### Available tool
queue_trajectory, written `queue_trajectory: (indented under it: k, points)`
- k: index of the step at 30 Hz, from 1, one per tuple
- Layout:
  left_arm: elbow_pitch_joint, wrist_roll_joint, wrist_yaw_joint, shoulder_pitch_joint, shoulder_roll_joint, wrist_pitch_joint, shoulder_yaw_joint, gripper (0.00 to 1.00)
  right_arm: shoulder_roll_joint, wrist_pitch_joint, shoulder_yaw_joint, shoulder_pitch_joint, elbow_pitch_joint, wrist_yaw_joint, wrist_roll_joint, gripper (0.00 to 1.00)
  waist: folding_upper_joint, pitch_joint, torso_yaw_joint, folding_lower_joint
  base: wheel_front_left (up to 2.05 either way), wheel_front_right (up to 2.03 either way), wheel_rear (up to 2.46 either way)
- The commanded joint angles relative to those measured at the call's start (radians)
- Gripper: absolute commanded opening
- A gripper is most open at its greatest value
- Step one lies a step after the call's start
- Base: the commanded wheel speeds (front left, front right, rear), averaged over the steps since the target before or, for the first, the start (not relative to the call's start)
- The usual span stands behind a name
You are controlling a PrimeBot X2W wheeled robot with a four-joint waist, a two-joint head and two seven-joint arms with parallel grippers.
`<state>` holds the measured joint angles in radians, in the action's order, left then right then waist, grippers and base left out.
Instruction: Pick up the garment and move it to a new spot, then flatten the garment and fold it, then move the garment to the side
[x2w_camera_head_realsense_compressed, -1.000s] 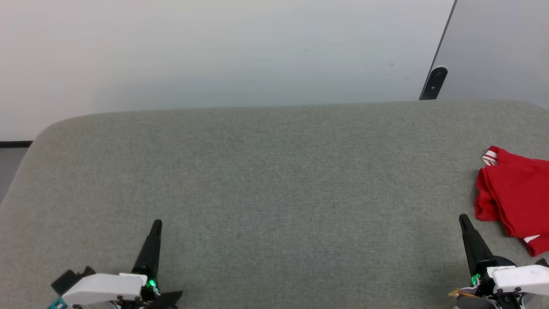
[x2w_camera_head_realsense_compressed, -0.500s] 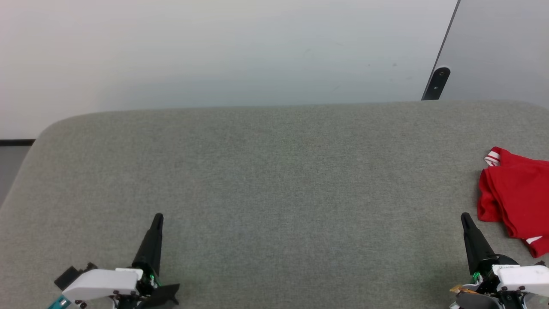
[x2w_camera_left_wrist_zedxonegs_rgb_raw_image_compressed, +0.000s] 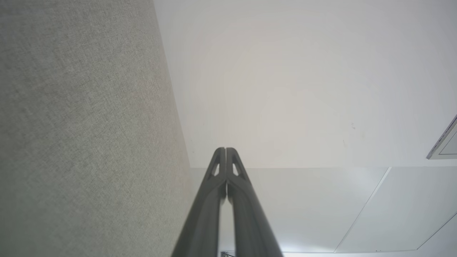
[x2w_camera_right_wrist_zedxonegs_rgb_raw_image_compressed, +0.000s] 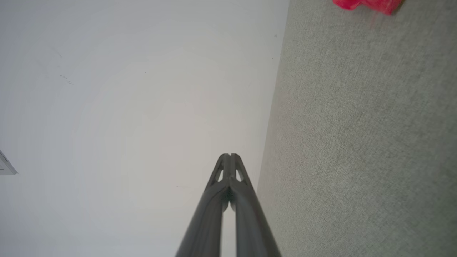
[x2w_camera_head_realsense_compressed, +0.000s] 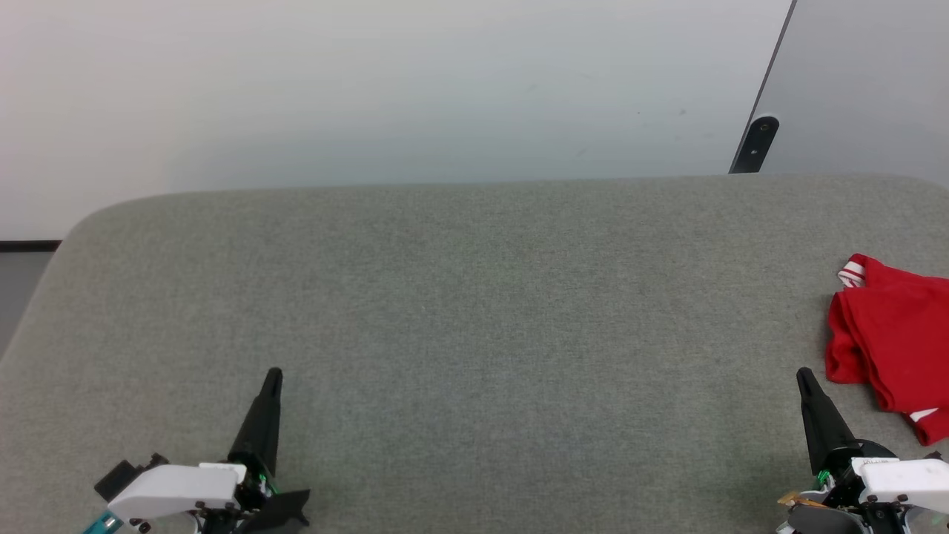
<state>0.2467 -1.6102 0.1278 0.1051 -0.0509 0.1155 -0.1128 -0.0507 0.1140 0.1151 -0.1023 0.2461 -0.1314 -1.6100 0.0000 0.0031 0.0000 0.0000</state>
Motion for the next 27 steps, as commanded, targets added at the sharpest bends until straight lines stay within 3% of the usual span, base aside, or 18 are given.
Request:
queue_trajectory:
  k: [1,27]
  points:
    - [0.001,-0.005,0.007,0.011,0.001,0.001,-0.003,0.0,0.002,-0.001,0.001,-0.013,0.001,0.001,-0.004,0.0,0.0,0.0,0.0,0.0,0.0,0.0,0.0]
    - [0.001,-0.005,0.007,0.011,0.001,0.001,-0.003,0.0,0.002,-0.001,0.0,-0.013,0.001,0.001,-0.005,0.0,0.0,0.0,0.0,0.0,0.0,0.0,0.0]
